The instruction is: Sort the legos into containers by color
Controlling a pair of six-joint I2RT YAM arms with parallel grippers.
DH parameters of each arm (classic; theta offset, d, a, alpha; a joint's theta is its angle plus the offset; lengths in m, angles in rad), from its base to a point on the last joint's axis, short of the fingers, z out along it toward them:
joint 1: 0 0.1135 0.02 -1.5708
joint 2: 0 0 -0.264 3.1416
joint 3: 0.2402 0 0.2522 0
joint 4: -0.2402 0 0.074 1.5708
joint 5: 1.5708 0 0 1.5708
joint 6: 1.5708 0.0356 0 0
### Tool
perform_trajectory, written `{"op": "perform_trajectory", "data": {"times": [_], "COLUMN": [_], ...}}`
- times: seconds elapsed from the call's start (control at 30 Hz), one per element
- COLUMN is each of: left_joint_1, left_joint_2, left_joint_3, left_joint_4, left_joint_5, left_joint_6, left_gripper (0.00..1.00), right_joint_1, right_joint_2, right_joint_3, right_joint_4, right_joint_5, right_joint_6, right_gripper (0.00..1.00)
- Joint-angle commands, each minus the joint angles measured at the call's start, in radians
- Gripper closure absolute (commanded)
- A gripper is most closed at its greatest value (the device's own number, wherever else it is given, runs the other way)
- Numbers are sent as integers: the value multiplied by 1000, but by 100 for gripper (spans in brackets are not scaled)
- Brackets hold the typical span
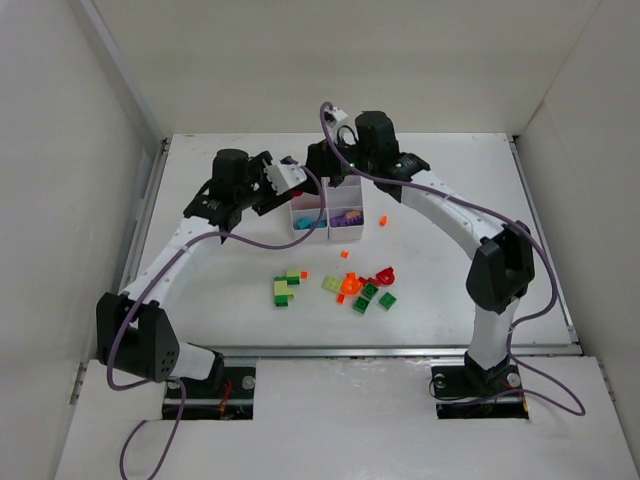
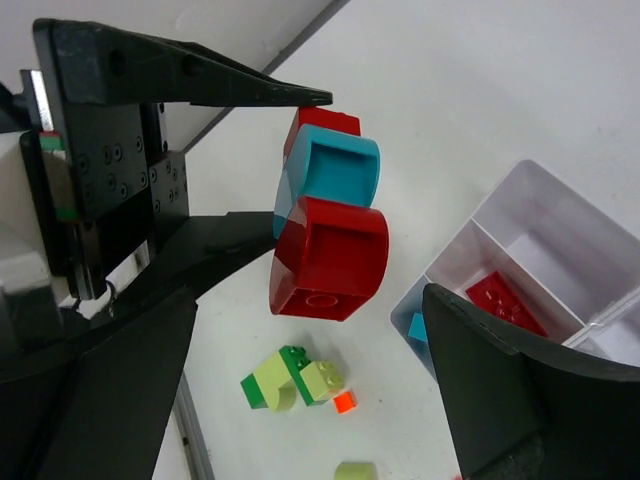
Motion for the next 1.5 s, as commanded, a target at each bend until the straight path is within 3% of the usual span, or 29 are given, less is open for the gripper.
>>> {"op": "perform_trajectory", "data": {"times": [0.0,0.1,0.17,0.2,0.23,0.43,0.57,0.93,1.23,1.47], "left_joint_1": [-11,-29,-29,-29,-29,-29,-20,60,123,150], "left_joint_2": [-65,-74,-83,-83,-83,-73,-54,7,36,36], "left_joint_3": [-24,-45,-45,-45,-45,-36,-27,-62,-71,-106], "left_joint_4": [64,77,86,86,95,106,94,5,5,26], "left_joint_5": [-22,-22,-22,-22,-22,-50,-85,-111,-87,-34], "left_joint_6": [-14,-14,-14,-14,-26,-75,-88,-180,-348,-430], "left_gripper": [100,100,100,100,100,100,100,100,100,100], "right_joint_1": [11,11,11,11,11,11,-27,-153,-87,-87], "right_joint_2": [21,57,70,81,90,101,92,15,81,93], "right_joint_3": [50,99,108,120,120,130,76,-45,76,64], "right_joint_4": [49,49,49,49,49,49,49,33,-201,-91], "right_joint_5": [0,-71,-89,-109,-109,-161,-172,-163,16,-29], "right_joint_6": [31,41,41,41,41,41,50,-41,-530,-584], "right_gripper": [0,0,10,17,33,69,100,100,100,100]}}
